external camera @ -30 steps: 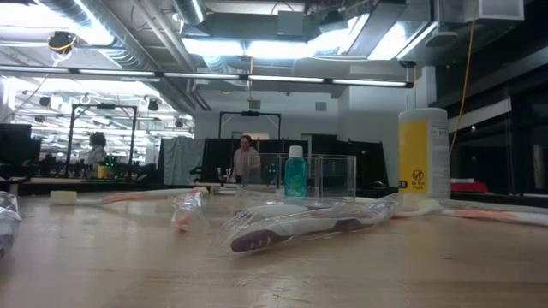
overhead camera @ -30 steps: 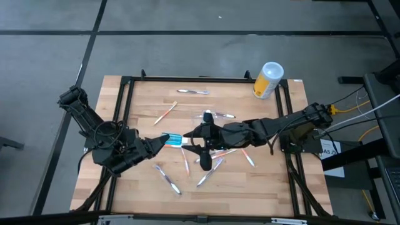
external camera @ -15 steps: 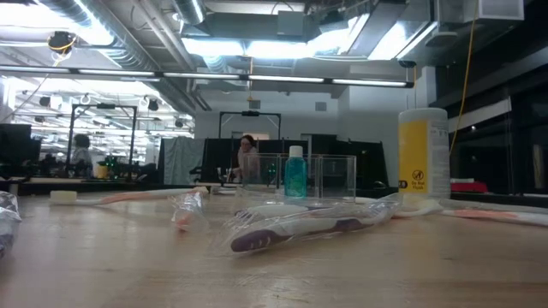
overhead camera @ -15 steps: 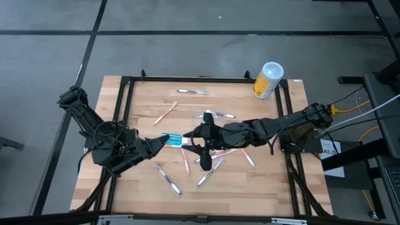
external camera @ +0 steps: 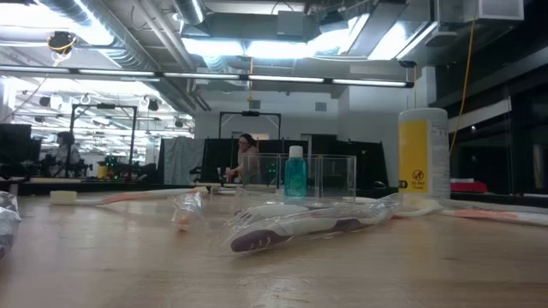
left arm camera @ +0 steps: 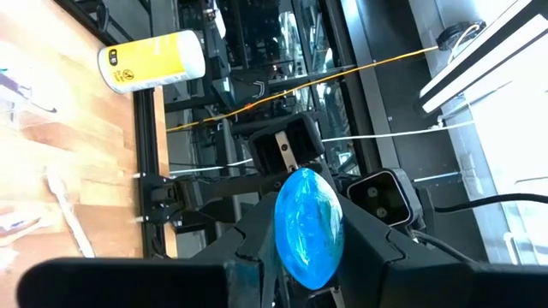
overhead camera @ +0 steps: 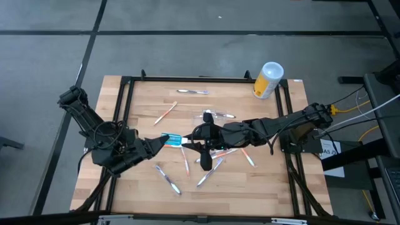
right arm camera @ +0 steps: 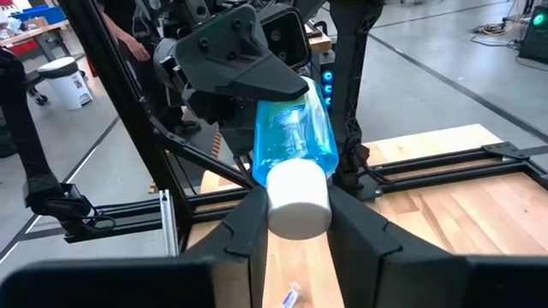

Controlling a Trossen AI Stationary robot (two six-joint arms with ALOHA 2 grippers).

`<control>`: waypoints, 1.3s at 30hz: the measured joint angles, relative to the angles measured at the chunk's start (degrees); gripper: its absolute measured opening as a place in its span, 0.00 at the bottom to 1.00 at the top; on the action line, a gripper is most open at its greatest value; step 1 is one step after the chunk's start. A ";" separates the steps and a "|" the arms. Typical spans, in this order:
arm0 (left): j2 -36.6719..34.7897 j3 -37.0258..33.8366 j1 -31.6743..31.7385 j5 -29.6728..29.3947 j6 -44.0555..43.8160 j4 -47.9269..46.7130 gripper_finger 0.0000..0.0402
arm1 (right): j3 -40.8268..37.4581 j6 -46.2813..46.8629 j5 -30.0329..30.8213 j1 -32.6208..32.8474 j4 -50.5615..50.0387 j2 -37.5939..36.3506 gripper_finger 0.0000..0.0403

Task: Pick & Place toothbrushing station
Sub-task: Put the blue mouthwash into the middle section of the transparent organizer

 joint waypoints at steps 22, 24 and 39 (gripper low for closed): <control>-0.54 0.04 -6.22 -10.37 13.47 -8.39 0.45 | 0.02 2.05 0.87 0.06 -18.24 -2.46 0.25; -0.50 0.04 -7.00 -10.34 13.23 -12.23 0.45 | -0.02 3.18 0.34 0.37 -22.56 -2.72 0.25; 12.14 0.00 2.39 33.09 -16.19 -55.32 0.45 | 0.00 3.56 -5.89 -4.47 -45.49 -3.56 0.25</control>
